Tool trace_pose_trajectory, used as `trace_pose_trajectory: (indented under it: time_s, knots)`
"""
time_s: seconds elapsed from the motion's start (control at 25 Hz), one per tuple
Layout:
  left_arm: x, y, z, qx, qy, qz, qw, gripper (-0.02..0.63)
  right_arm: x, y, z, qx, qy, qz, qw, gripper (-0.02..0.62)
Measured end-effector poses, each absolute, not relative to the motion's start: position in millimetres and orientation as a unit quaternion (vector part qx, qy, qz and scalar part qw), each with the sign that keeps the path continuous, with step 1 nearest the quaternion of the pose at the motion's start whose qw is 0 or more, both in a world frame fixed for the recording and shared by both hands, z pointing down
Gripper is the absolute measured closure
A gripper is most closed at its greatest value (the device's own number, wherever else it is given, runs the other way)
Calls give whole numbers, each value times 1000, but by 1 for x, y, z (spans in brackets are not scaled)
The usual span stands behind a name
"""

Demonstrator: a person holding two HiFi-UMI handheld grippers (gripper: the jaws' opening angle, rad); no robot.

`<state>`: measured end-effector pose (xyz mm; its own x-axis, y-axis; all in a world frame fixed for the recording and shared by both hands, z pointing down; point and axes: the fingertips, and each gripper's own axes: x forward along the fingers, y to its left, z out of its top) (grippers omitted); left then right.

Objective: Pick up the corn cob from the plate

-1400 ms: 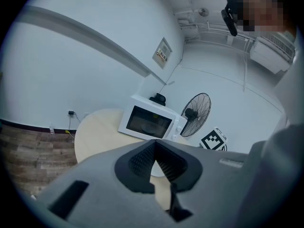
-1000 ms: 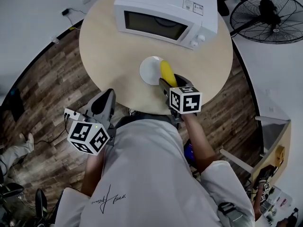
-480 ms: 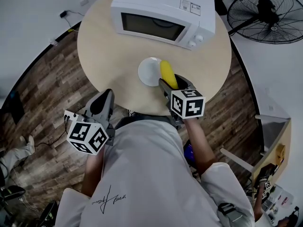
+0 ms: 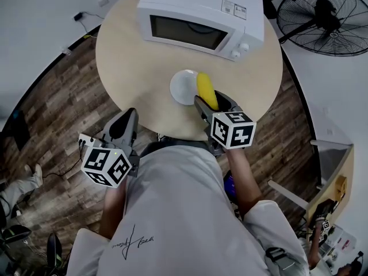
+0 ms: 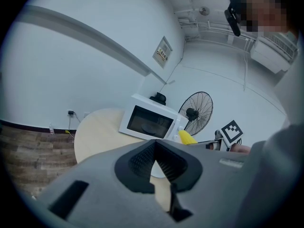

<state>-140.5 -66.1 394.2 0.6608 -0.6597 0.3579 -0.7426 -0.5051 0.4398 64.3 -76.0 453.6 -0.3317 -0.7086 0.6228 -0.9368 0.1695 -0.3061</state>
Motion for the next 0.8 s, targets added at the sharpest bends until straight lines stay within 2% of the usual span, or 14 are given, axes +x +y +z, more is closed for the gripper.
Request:
trace_pose_trajectory:
  time_s: [0.8]
  knots:
    - [-149, -71, 391, 869, -399, 75, 282, 615, 63, -67, 422, 549, -759, 323, 133, 327]
